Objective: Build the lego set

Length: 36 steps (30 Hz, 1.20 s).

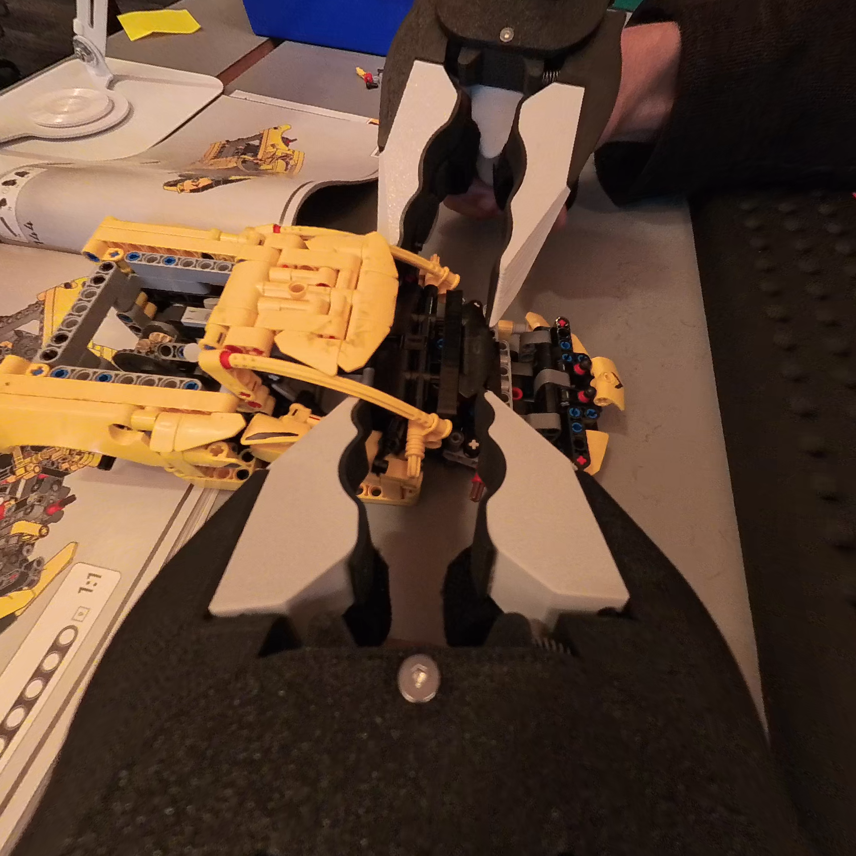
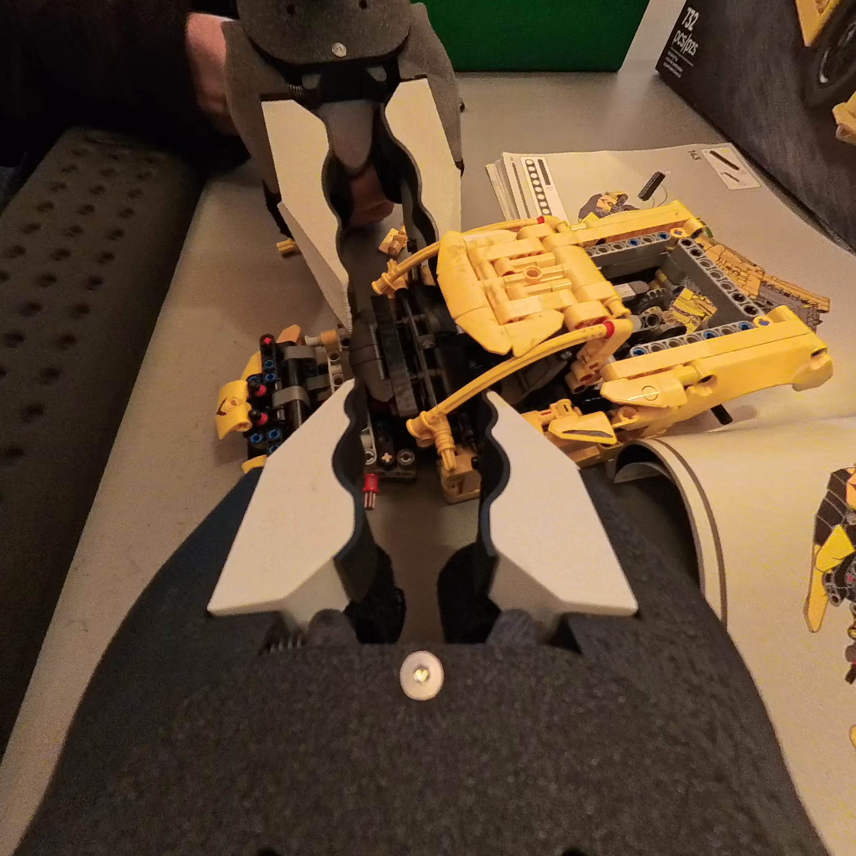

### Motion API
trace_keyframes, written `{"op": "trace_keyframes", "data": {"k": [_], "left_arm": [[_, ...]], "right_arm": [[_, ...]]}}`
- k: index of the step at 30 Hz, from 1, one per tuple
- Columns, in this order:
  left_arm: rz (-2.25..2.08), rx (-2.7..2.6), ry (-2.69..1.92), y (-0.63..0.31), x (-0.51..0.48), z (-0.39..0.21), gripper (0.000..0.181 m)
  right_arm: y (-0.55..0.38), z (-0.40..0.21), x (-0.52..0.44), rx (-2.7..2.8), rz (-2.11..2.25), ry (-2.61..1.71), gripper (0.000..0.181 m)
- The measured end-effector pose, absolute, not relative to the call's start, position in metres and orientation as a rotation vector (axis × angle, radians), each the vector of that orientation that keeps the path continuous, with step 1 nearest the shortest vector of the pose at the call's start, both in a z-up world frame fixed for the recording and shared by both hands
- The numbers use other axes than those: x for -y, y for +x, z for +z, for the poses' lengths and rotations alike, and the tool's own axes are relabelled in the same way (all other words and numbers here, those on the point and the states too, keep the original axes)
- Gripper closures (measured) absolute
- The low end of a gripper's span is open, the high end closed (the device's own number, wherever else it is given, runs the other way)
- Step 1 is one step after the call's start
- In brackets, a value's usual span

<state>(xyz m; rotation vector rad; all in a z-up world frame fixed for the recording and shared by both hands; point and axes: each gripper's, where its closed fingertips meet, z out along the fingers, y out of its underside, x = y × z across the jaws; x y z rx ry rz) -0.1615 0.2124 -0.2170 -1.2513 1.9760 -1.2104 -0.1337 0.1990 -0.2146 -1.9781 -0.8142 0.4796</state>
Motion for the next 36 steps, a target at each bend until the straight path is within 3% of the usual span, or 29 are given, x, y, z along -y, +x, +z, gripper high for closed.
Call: {"op": "trace_keyframes", "data": {"k": [1, 36], "left_arm": [[-1.210, -1.978, -1.249, -0.1616, -0.2124, -0.2171, 0.137], [-1.206, -1.998, -1.227, -0.1614, -0.2130, -0.2178, 0.142]], "right_arm": [[-0.1337, -0.2147, -0.1989, 0.817, 0.476, -1.977, 0.134], [-0.1330, -0.2159, -0.1995, 0.866, 0.494, -1.963, 0.140]]}}
